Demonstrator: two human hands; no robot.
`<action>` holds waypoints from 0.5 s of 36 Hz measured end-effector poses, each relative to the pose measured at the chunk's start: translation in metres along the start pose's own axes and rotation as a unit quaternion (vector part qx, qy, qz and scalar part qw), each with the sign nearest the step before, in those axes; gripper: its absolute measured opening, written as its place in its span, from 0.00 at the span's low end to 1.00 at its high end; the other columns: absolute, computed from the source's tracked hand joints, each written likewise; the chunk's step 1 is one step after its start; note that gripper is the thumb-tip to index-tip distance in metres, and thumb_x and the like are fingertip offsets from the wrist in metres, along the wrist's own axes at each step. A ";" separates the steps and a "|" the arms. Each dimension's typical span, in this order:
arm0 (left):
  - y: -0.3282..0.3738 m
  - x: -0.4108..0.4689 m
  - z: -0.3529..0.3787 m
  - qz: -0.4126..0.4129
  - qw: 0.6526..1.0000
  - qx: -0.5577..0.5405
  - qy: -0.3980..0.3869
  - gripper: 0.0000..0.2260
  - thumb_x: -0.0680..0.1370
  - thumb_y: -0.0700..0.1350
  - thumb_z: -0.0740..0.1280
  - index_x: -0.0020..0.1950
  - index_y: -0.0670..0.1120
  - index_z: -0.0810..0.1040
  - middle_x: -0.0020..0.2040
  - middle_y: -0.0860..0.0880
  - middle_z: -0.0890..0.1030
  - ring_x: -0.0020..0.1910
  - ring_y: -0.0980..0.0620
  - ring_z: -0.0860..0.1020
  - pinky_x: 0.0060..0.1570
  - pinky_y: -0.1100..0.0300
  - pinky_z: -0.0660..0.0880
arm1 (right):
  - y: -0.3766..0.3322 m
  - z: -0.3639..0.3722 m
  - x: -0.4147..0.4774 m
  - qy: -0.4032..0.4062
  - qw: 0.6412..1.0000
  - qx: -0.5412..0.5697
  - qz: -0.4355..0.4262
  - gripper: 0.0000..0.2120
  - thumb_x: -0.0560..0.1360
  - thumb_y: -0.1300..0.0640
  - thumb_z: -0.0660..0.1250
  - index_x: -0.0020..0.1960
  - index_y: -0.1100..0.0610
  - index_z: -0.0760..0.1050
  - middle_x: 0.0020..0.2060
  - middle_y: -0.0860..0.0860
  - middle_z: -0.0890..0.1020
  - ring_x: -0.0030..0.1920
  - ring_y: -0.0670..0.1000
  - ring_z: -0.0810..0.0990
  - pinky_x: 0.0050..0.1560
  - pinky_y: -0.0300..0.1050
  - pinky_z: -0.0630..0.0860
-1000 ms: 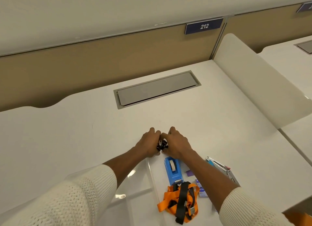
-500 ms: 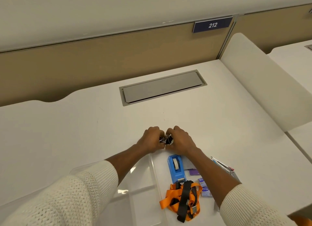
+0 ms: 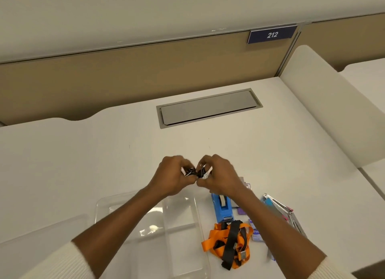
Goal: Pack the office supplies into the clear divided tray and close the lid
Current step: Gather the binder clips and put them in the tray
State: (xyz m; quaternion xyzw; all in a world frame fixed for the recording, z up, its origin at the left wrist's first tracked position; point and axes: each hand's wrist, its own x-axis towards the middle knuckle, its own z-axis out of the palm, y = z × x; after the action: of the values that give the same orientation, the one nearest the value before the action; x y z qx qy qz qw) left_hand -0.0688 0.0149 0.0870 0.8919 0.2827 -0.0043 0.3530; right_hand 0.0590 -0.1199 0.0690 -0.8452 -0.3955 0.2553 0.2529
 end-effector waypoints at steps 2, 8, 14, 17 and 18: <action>-0.007 -0.023 -0.008 -0.027 1.000 -0.007 -0.006 0.09 0.71 0.51 0.79 0.51 0.54 0.87 0.44 0.55 0.83 0.40 0.55 0.81 0.43 0.57 0.80 | -0.014 0.008 -0.015 -0.011 1.000 0.022 0.006 0.16 0.65 0.49 0.79 0.50 0.46 0.80 0.46 0.47 0.80 0.35 0.43 0.77 0.44 0.48 0.81; -0.029 -0.071 -0.005 -0.110 0.994 -0.015 -0.021 0.07 0.72 0.49 0.77 0.50 0.54 0.87 0.42 0.57 0.85 0.39 0.58 0.83 0.41 0.61 0.79 | -0.041 0.051 -0.047 -0.047 0.997 0.048 0.038 0.15 0.70 0.51 0.79 0.53 0.51 0.80 0.50 0.51 0.82 0.42 0.53 0.85 0.48 0.53 0.84; -0.031 -0.084 0.012 -0.123 0.991 -0.005 -0.045 0.10 0.74 0.45 0.75 0.54 0.53 0.85 0.51 0.55 0.86 0.45 0.53 0.84 0.51 0.51 0.82 | -0.042 0.080 -0.060 -0.029 0.998 0.014 0.045 0.16 0.75 0.55 0.76 0.62 0.52 0.79 0.59 0.53 0.82 0.55 0.52 0.81 0.50 0.40 0.73; -0.029 -0.085 0.020 -0.115 0.992 0.029 -0.047 0.14 0.75 0.45 0.75 0.61 0.52 0.83 0.57 0.53 0.85 0.50 0.51 0.84 0.54 0.53 0.81 | -0.042 0.082 -0.064 -0.037 0.998 -0.002 0.048 0.18 0.77 0.57 0.74 0.66 0.54 0.78 0.62 0.53 0.82 0.59 0.53 0.82 0.59 0.44 0.78; -0.028 -0.085 0.021 -0.114 0.991 0.042 -0.049 0.16 0.76 0.45 0.75 0.63 0.51 0.82 0.58 0.53 0.85 0.52 0.50 0.84 0.56 0.54 0.81 | -0.041 0.081 -0.066 -0.038 0.998 -0.006 0.048 0.18 0.77 0.58 0.73 0.67 0.54 0.78 0.62 0.53 0.83 0.59 0.53 0.82 0.62 0.46 0.79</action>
State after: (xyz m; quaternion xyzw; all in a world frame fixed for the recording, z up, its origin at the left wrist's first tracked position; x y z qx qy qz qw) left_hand -0.1507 -0.0244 0.0708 0.8665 0.3645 -0.1000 0.3261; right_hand -0.0511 -0.1308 0.0499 -0.8543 -0.3659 0.2966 0.2197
